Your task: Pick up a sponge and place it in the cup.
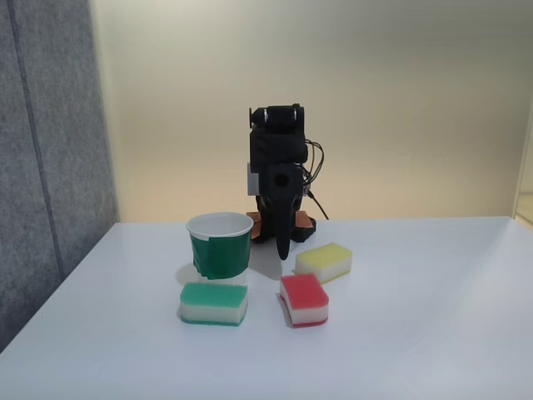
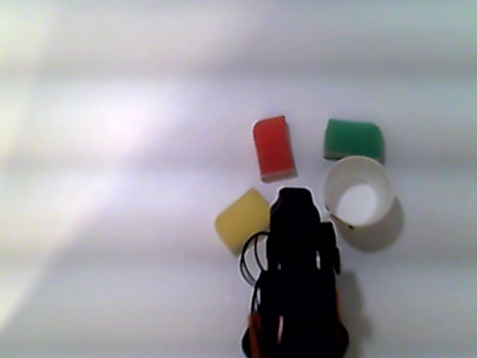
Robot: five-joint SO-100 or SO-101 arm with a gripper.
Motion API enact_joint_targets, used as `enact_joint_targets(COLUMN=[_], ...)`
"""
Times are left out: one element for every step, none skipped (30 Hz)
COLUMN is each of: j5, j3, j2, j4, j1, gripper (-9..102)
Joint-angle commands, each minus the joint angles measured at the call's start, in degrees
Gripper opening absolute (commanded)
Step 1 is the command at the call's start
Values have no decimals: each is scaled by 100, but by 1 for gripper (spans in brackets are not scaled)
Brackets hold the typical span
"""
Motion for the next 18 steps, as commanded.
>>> enact_joint_targets(j5=[-229, -237, -237, -237, -237, -237, -237, -237, -237, -237, -237, -237, -237, -237, -237, -220, -211, -193], j3=[-220, -229, -229, -246, -264, -281, -308, -343, -404, -483, -589, -712, -835, -967, -1099, -1230, -1371, -1512], j2=[0, 0, 0, 0, -9, -9, -9, -18, -62, -114, -220, -360, -527, -694, -896, -1099, -1292, -1503], j4=[475, 492, 510, 536, 562, 598, 633, 668, 712, 756, 773, 773, 756, 729, 703, 686, 686, 668], j1=[413, 422, 431, 431, 448, 457, 457, 466, 466, 466, 466, 457, 439, 431, 413, 387, 378, 360], gripper=[0, 0, 0, 0, 0, 0, 0, 0, 0, 0, 0, 0, 0, 0, 0, 0, 0, 0])
